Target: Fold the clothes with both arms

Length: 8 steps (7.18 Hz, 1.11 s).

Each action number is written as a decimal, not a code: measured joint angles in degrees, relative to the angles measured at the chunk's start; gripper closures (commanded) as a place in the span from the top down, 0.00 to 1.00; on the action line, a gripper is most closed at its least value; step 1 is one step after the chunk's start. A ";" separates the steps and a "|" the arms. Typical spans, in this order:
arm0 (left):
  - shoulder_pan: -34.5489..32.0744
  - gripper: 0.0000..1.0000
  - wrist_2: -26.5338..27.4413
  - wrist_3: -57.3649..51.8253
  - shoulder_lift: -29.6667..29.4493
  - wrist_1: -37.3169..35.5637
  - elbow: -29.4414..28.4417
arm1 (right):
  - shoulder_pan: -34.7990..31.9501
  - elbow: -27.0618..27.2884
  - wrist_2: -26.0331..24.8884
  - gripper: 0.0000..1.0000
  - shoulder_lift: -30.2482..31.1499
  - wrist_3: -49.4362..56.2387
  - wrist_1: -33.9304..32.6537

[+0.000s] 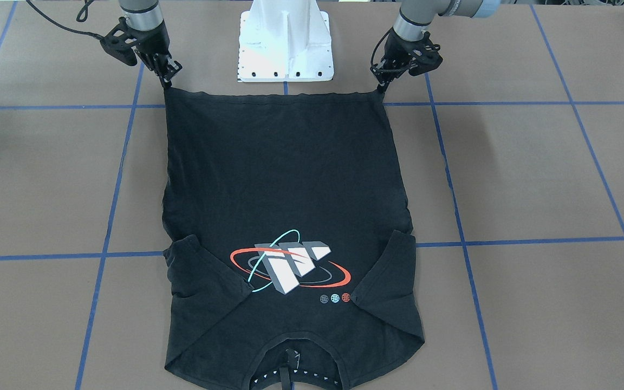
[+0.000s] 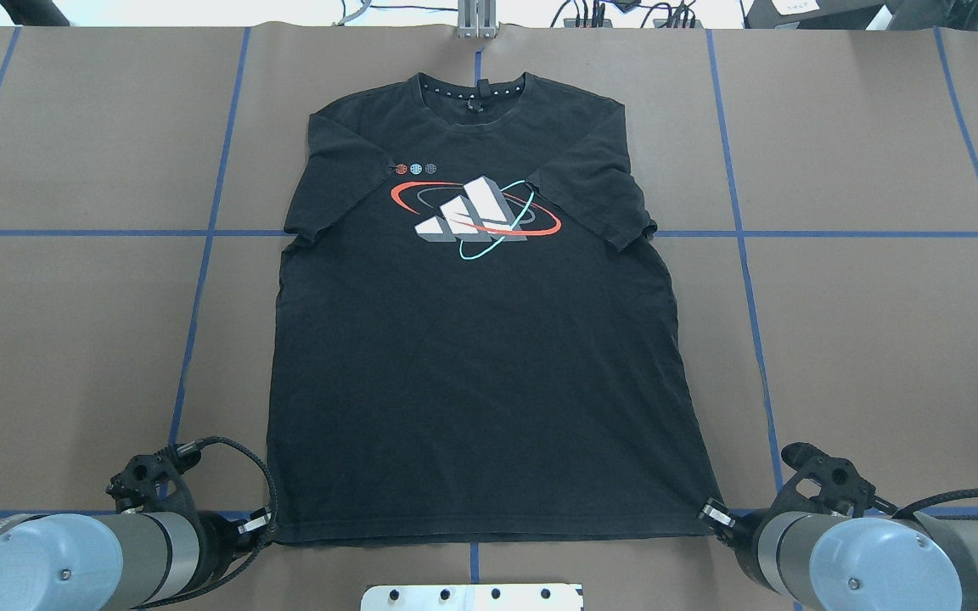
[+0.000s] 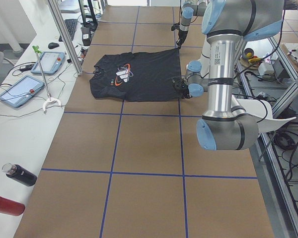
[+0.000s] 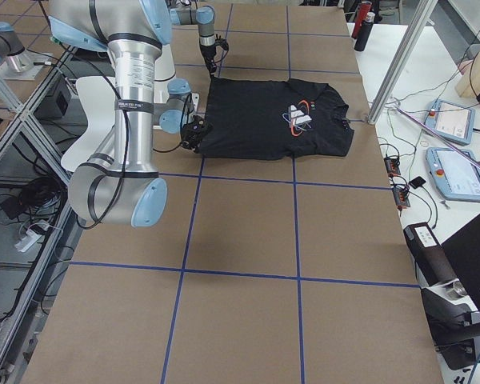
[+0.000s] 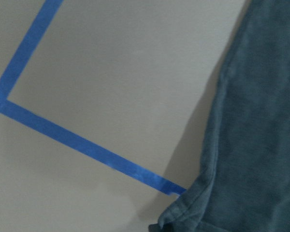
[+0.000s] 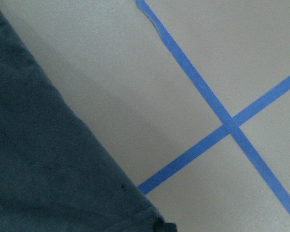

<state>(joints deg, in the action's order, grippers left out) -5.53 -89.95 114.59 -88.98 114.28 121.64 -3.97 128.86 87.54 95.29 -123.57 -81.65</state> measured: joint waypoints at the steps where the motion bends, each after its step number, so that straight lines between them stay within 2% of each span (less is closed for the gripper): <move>1: -0.01 0.00 -0.08 0.01 0.10 -0.08 0.90 | -0.02 0.07 0.00 0.00 0.03 0.00 0.00; 4: 1.42 0.00 -0.06 0.02 0.69 -0.21 3.61 | 0.97 1.01 0.56 0.00 0.35 0.00 -0.02; 8: 2.82 0.00 -0.72 0.02 4.57 -0.28 11.92 | 2.27 4.19 2.93 0.00 2.36 0.02 -0.08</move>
<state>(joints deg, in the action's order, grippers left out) -2.71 -90.66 114.61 -84.41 114.00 133.57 -1.70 133.06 90.47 97.65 -123.55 -81.74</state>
